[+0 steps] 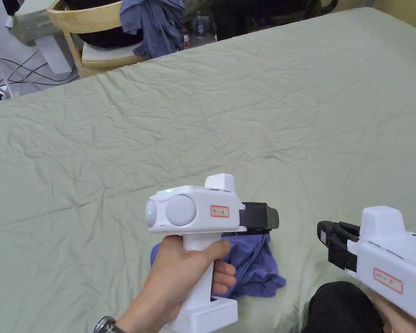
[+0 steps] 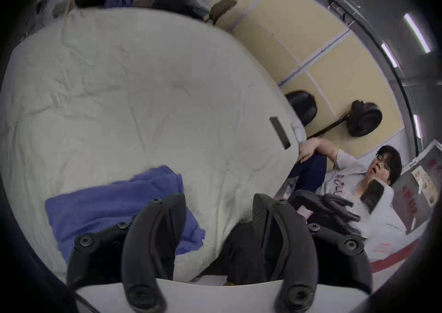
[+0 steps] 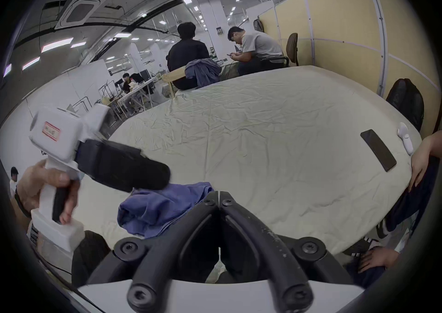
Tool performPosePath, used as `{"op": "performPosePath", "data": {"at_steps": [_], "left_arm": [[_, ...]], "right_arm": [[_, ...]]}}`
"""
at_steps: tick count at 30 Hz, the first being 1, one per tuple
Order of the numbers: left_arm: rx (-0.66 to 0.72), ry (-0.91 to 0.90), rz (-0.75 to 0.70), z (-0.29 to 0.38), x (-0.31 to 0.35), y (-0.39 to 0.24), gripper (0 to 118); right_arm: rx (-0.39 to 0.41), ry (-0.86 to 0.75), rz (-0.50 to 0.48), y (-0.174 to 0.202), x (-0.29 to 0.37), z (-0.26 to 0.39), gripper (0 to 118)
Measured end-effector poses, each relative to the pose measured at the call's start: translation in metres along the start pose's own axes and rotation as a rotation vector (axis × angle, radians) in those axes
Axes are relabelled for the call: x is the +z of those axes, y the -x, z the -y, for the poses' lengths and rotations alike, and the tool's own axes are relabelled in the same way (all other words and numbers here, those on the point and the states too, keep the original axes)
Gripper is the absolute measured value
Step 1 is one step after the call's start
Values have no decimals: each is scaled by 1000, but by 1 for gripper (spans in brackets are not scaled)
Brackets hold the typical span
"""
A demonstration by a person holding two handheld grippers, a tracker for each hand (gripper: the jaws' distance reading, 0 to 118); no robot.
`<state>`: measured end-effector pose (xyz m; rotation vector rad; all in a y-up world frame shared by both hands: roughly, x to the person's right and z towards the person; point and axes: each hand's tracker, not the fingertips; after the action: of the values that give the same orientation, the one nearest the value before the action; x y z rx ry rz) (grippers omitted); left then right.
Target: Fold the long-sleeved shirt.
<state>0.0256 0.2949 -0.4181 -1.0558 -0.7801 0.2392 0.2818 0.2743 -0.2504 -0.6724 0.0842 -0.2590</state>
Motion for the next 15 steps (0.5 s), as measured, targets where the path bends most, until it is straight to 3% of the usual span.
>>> {"op": "performPosePath", "data": {"at_steps": [4, 8, 11, 15], "left_arm": [[-16, -133, -61, 9, 55, 18, 54], [-41, -162, -155, 28, 89, 37, 21], [-43, -155, -178, 47, 96, 52, 6], [-19, -105, -206, 68, 88, 67, 2]], "right_arm": [[16, -11, -7, 11, 4, 0, 1], [23, -18, -26, 23, 7, 1, 1], [30, -18, -40, 32, 9, 5, 1], [44, -10, -54, 39, 10, 9, 1]]}}
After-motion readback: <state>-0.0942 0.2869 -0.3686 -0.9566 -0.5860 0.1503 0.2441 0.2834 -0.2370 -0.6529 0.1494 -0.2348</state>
